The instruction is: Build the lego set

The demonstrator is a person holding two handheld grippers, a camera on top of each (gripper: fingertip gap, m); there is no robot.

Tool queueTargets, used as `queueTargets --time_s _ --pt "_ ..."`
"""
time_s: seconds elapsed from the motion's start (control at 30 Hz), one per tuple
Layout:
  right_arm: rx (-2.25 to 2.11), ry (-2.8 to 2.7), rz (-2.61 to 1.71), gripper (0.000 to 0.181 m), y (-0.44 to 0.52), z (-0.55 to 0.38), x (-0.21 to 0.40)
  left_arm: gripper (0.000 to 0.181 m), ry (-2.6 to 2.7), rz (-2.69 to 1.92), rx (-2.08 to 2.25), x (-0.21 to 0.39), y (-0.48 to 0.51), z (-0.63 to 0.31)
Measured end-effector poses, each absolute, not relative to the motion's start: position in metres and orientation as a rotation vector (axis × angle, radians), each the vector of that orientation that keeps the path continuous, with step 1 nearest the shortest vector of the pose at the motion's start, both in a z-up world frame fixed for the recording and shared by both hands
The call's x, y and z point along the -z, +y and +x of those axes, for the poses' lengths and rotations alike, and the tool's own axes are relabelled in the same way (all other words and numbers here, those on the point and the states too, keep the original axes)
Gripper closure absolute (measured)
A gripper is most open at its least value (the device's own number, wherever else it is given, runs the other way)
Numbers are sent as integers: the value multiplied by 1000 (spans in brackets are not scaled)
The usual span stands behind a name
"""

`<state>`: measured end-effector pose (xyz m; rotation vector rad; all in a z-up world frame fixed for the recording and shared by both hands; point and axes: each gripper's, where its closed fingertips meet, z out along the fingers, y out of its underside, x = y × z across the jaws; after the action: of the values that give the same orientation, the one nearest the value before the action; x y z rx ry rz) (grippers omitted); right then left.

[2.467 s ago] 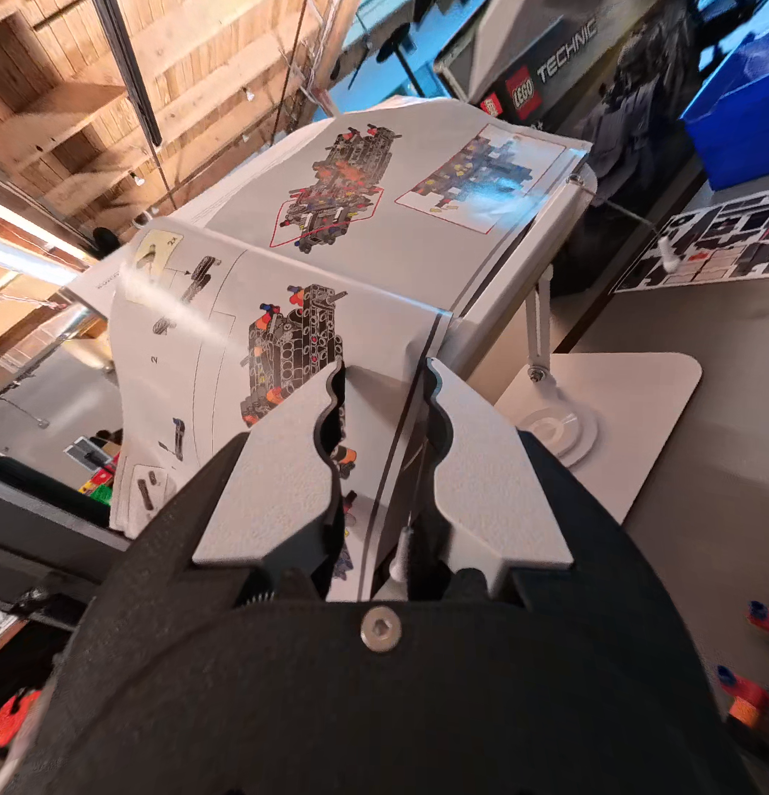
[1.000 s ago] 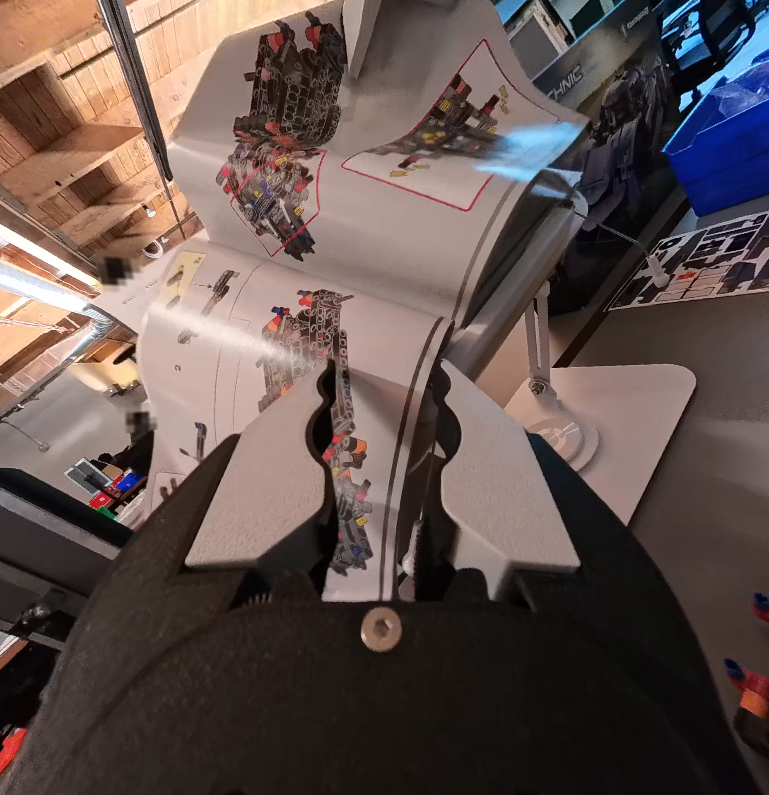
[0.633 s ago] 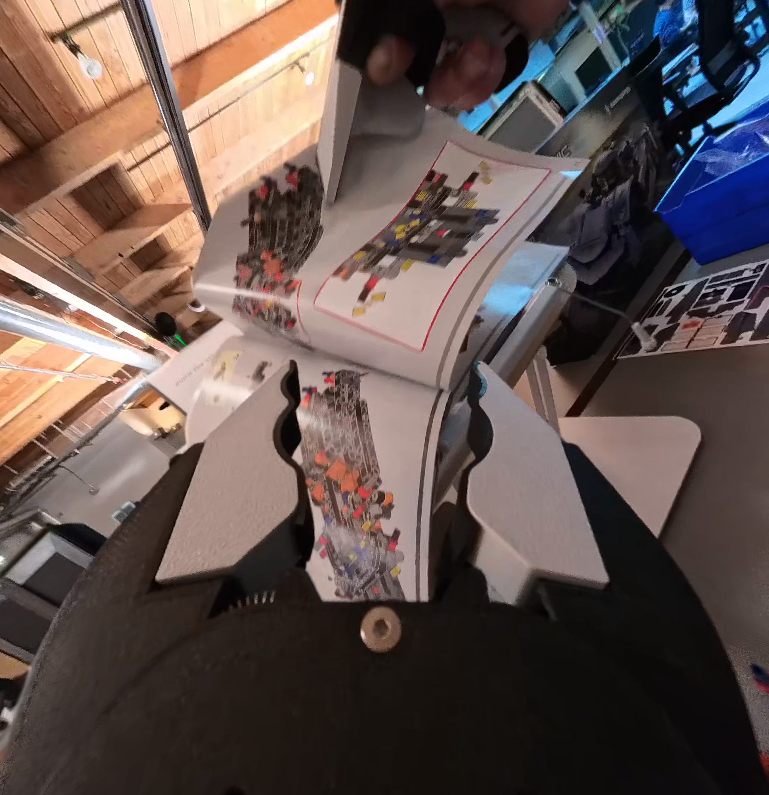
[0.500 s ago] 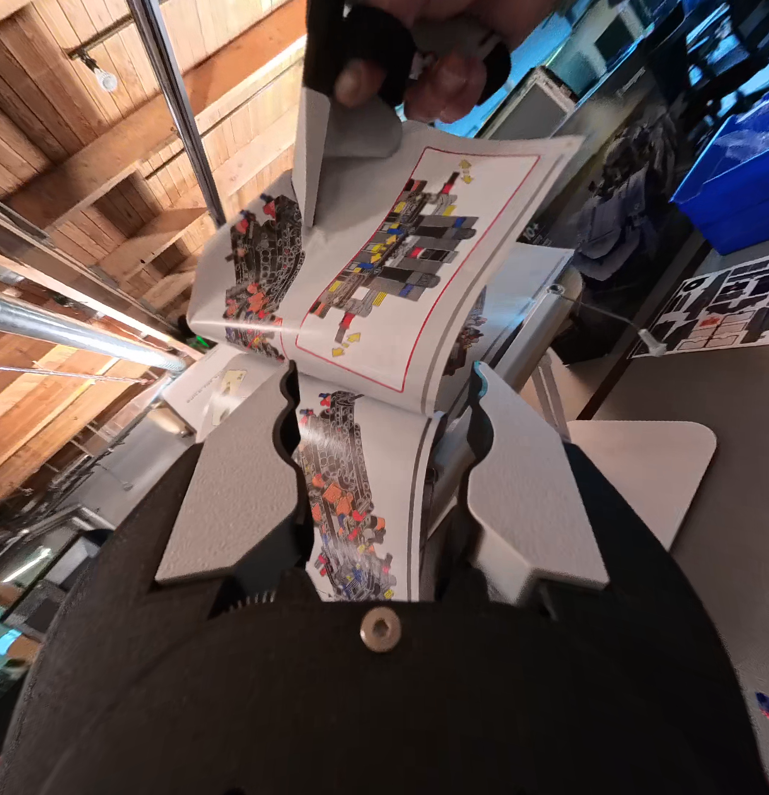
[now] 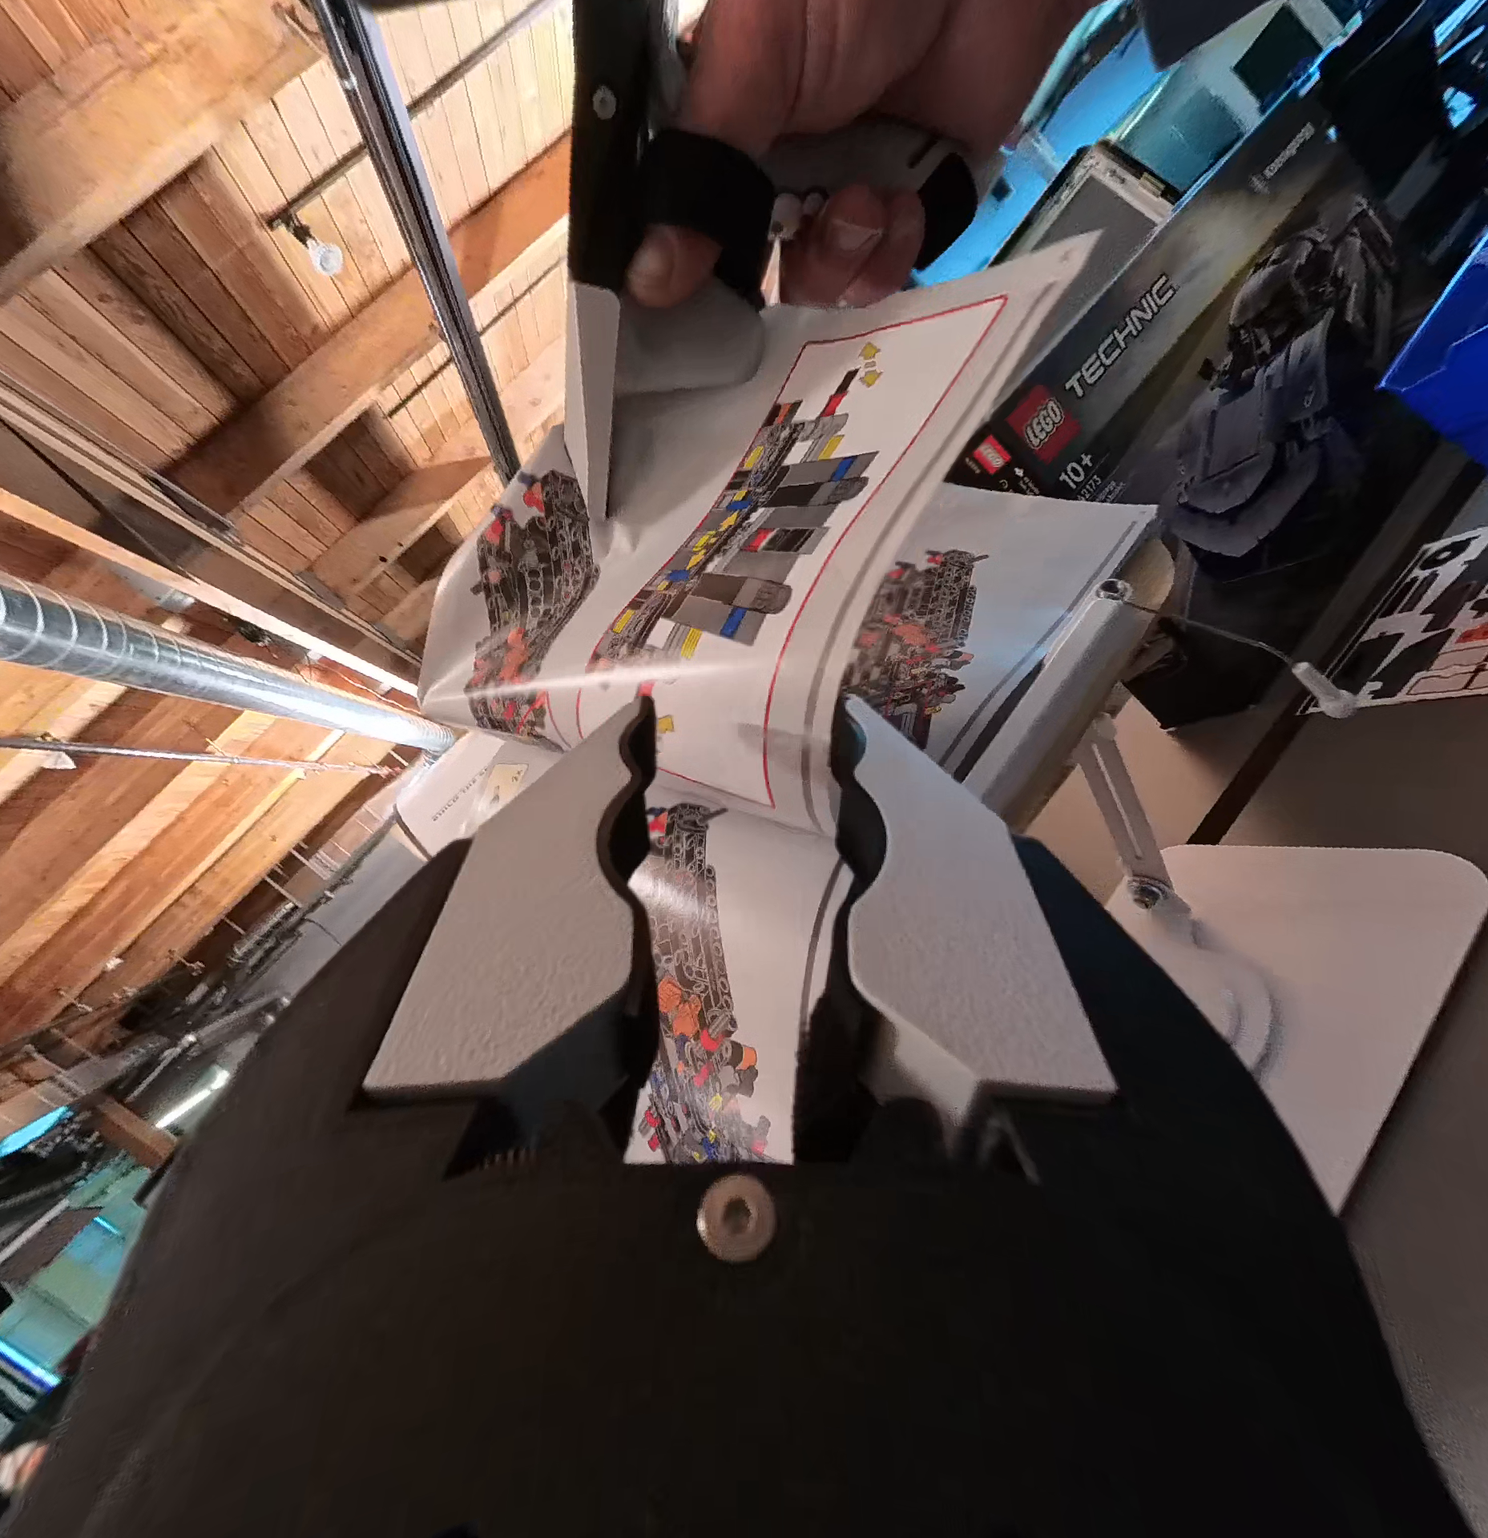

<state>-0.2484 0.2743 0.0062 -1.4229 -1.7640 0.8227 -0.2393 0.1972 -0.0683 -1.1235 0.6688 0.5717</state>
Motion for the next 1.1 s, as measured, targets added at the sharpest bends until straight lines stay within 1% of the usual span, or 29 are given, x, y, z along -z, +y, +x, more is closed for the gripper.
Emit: queueTargets --time_s 0.17,0.4,0.6,0.67,0.77,1.1 --pt "-833 -1766 -1424 181 273 -250 -5 161 695 -1108 -606 70 195 -234" --pt "-845 -1756 -1425 181 275 -248 -5 171 702 -1106 -618 72 195 -234" --pt "-855 -1754 -1414 166 273 -249 -6 180 691 -1118 -622 74 196 -236" --pt "-866 -1746 -1409 163 272 -249 -7 181 689 -1123 -620 75 197 -237" --pt "-882 -1723 -1410 154 273 -247 -10 181 683 -1133 -613 75 198 -238" --pt "-897 -1588 -1411 142 287 -223 -24 181 673 -1140 -607 75 198 -242"
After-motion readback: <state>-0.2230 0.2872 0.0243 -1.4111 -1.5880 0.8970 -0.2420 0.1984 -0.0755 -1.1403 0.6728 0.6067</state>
